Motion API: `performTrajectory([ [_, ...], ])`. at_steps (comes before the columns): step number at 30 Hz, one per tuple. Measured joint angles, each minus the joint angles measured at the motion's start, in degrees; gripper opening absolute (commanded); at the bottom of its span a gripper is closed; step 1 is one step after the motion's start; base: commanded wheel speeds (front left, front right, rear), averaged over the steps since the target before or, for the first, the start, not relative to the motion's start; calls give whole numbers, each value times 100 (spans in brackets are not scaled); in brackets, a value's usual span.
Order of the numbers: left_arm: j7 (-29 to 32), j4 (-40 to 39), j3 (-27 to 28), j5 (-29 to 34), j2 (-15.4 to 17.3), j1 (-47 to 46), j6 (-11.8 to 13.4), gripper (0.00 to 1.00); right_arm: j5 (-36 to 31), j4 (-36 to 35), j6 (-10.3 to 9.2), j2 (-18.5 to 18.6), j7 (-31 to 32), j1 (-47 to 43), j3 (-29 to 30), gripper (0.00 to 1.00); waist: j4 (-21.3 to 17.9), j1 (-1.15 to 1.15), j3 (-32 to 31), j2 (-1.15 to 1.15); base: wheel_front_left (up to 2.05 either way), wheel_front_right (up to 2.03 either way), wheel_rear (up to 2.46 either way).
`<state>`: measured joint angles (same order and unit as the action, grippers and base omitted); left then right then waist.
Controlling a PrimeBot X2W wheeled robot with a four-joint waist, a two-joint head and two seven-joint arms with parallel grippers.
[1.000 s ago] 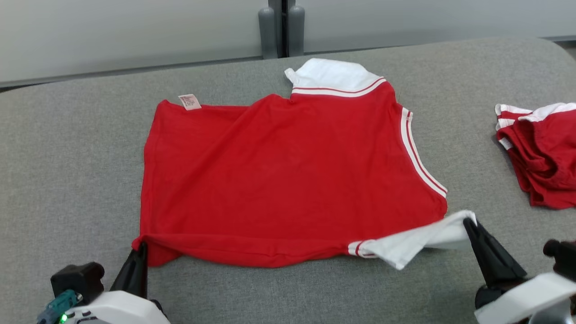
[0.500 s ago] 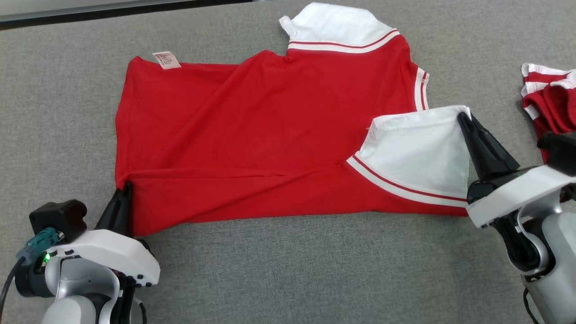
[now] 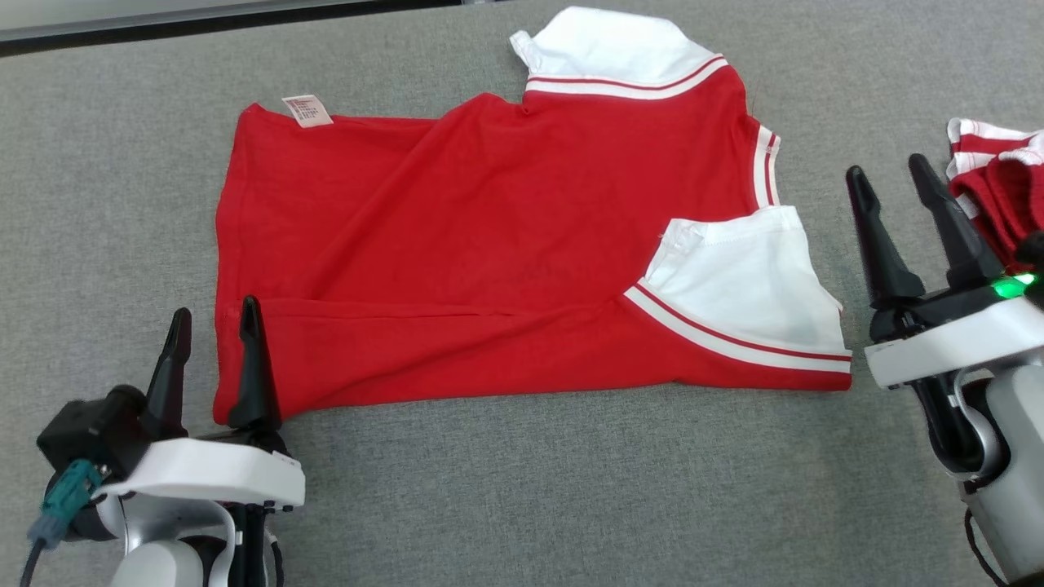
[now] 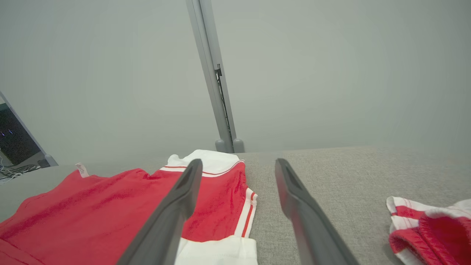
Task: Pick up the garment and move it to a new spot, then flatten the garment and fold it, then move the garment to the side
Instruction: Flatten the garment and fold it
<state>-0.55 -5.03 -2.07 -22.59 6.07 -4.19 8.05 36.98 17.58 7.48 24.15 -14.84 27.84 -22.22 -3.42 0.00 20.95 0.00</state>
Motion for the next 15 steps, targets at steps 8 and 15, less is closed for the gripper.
performTrajectory([
  [8, -1193, 87, -155, 361, -103, 68, -56, 100, -988, -894, 1, -342, -12, -1176, 994, 100, 85, 0, -451, 0, 0, 0, 0],
  [15, -1326, 494, -454, 936, 49, 454, 25, 100, -1585, -1414, 1, -651, 287, -2349, 1233, 100, 70, 0, -947, 0, 0, 0, 0],
])
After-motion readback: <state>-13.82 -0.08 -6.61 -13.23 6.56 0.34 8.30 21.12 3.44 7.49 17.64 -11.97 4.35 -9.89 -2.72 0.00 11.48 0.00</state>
